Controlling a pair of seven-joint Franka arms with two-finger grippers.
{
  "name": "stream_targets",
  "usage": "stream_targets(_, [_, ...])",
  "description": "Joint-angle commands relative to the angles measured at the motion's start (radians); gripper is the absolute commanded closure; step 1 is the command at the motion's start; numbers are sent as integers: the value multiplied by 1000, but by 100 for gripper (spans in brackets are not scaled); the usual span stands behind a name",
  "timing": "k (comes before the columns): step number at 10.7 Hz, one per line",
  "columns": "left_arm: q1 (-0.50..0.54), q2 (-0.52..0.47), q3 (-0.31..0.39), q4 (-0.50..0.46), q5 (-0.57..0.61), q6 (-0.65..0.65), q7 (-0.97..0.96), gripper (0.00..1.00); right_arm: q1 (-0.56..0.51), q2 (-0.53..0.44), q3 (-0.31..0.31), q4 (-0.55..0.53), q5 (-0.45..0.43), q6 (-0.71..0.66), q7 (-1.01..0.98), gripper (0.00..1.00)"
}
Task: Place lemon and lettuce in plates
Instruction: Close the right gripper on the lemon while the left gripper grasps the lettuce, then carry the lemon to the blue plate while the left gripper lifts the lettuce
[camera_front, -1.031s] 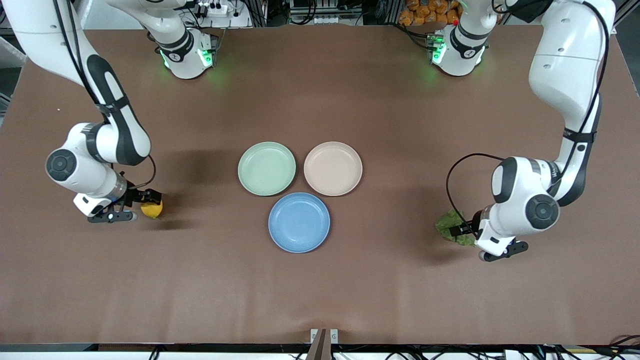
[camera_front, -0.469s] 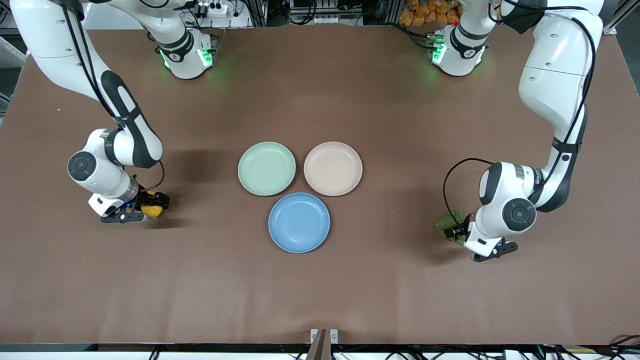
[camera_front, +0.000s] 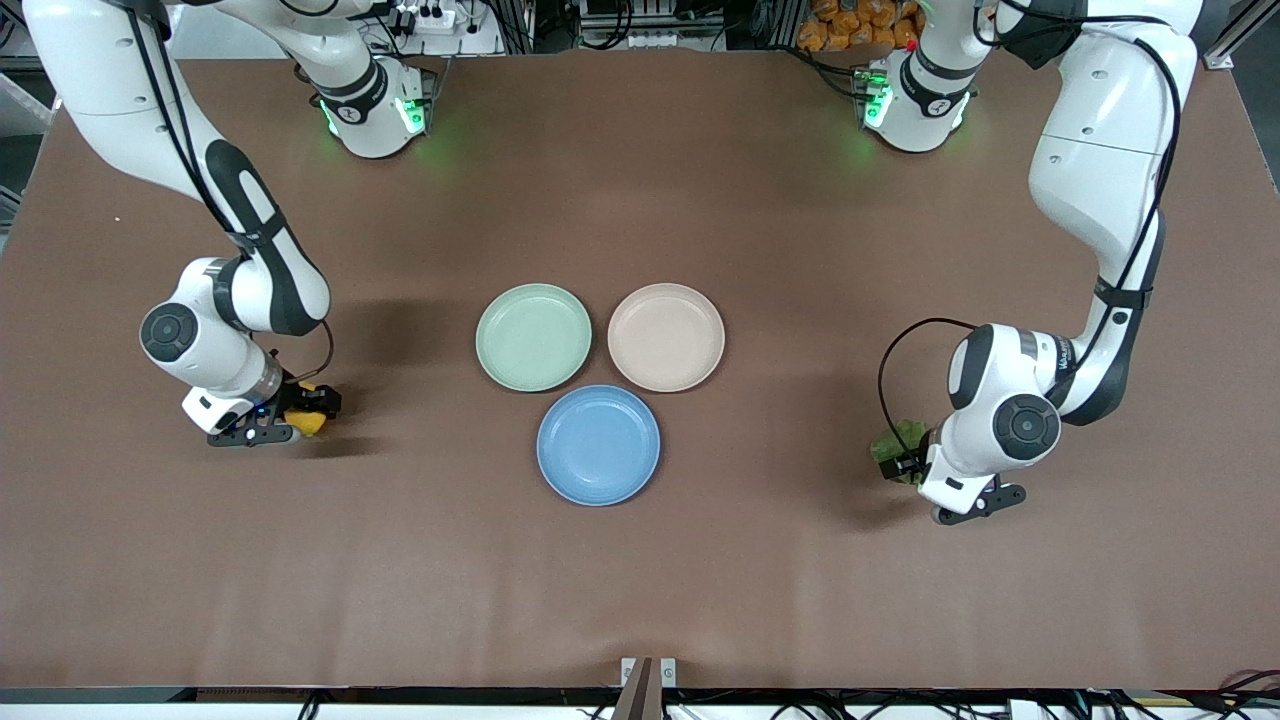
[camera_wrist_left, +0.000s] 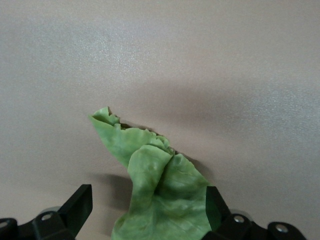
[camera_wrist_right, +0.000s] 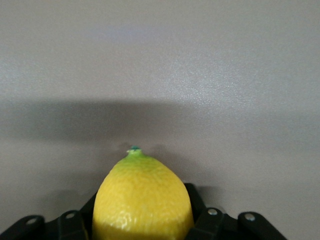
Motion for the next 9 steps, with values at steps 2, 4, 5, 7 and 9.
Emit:
stream_targets(2, [-9,25,4,18,18,17,-30,14,-4,-21,30,10,19,-35,69,100])
stream_targets(4, [-10,28,4,18,16,19,-38,100,-4,-35,74,76,19,-145,168,100])
stream_targets(5, [-10,25,4,18,18,19,-36,100,-4,-42,102,128,17,-234,233,100])
stream_targets(7, [-10,11,4,18,18,19,-36,100,0,-36,174,227,16,-348,369,100])
stream_targets(9, [-10,-6,1,20,19,17,-30,100,17,-18,247,264,16,-339,472,100])
